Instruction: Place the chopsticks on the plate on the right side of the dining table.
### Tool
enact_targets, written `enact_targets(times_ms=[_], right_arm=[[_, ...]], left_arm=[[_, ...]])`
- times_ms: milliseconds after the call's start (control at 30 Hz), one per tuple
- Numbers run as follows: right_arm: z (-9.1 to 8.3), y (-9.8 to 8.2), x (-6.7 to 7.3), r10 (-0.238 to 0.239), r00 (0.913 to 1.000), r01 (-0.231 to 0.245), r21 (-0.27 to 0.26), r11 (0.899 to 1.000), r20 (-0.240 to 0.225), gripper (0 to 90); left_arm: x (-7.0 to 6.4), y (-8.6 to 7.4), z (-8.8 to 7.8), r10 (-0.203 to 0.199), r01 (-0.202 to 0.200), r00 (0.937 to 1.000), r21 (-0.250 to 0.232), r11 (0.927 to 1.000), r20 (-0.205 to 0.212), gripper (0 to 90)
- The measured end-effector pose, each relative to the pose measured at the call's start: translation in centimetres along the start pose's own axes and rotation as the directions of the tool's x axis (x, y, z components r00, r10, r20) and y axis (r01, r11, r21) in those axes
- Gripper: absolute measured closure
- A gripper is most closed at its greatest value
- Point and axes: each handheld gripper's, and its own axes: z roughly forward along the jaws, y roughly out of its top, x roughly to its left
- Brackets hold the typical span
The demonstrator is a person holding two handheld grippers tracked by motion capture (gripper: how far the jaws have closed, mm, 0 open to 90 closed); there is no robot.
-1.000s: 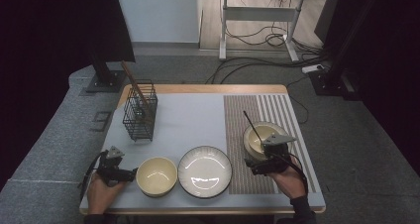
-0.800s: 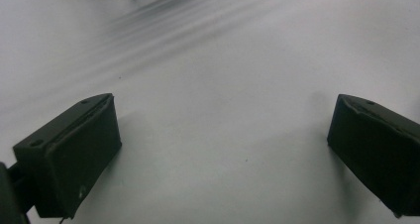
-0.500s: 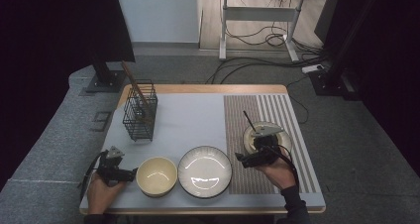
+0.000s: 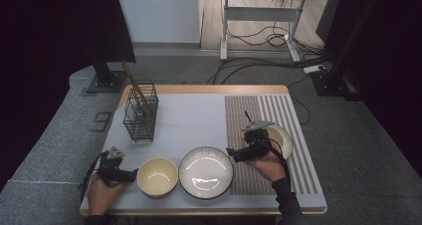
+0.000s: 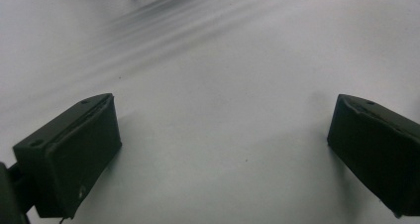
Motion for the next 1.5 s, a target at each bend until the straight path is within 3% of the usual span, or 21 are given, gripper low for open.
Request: enact_targets(times_ms=[167,633,967,1500], right_arm=[[0.6,0.8,0.3,-0.007,1.0000,0.007,-0.011,1.000,0.001,1.4],[2.6,2.9,1.1,-0.039,0.9976,0.039,0.000,0.999,-0.058,0.7],[3.7,4.4,2.3,-0.083,0.9958,0.083,-0.005,0.997,-0.038,4.4],[6.1,7.1,4.8,-0.117,0.9916,0.118,0.000,0.993,-0.054,12.7]], left_arm=[[0.0,0.0,0.0,0.000,0.000,1.0000,0.000,1.0000,0.000,0.0],[0.0,0.0,0.0,-0.003,0.003,1.0000,0.001,1.0000,0.001,0.0],[0.0,0.0,0.0,-0.001,0.001,1.0000,-0.001,1.0000,0.000,0.0],[0.0,0.0,0.0,-0.001,0.001,1.0000,0.000,1.0000,0.000,0.0]])
